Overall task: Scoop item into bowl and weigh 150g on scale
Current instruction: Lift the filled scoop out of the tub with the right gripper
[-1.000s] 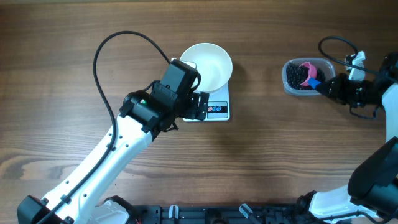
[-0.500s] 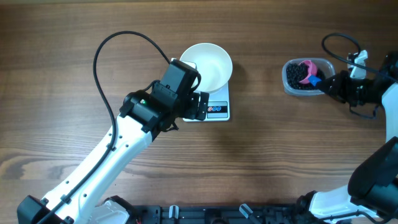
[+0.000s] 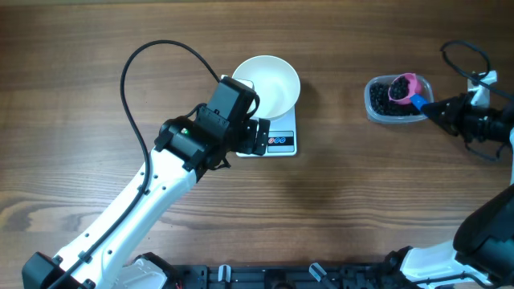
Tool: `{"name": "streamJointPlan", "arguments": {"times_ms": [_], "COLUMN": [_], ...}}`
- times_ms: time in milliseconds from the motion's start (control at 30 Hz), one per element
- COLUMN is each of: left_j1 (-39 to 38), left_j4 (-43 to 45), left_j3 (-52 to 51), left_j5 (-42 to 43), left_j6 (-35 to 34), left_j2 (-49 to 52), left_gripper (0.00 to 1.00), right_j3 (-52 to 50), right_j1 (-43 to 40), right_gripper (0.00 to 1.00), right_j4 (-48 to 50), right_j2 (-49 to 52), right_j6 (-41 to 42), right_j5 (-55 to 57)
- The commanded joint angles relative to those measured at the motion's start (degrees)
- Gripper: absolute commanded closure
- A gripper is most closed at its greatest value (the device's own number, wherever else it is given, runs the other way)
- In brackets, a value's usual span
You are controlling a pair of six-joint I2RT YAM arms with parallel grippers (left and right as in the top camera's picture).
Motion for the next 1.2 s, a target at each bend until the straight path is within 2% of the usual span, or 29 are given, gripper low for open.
{"name": "streamJointPlan", "arguments": {"times_ms": [0,200,500,733,967,1167], "left_j1": [-0.22,-0.22,-0.22,-0.22,-0.22,-0.22], "left_j4": [-0.04,-0.04,-0.02,-0.02,-0.04,-0.04], "left_j3": [-0.5,-0.5,-0.5,-0.5,-0.5,-0.5], "left_j5": [0.5,0.5,0.5,0.5,0.5,0.5], "left_j6": [-0.5,-0.5,-0.5,-0.5,-0.5,-0.5], "left_j2": [-0.94,-0.94,-0.94,-0.94,-0.94,-0.94], "left_gripper": [0.0,0.0,0.0,0.0,0.0,0.0], "right_j3": [-0.55,-0.55,-0.55,-0.55,-0.52,-0.52], "right_j1": [-1.92,-3.63,-3.63,-2.56,4.52,13.73], "right_gripper": [0.96,0.96,0.96,0.96,0.96,0.96], "right_j4": [-0.46,-1.81,-2.23,-3.69,-2.95,3.98], "right_j2": [0.83,0.83,0.83,0.83,0.83,0.83], "right_j6": [0.35,4.5,4.52,4.74,7.8,12.24], "right_j5": [-6.38,-7.89,-23.34,-30.53,-30.6,-30.73]}}
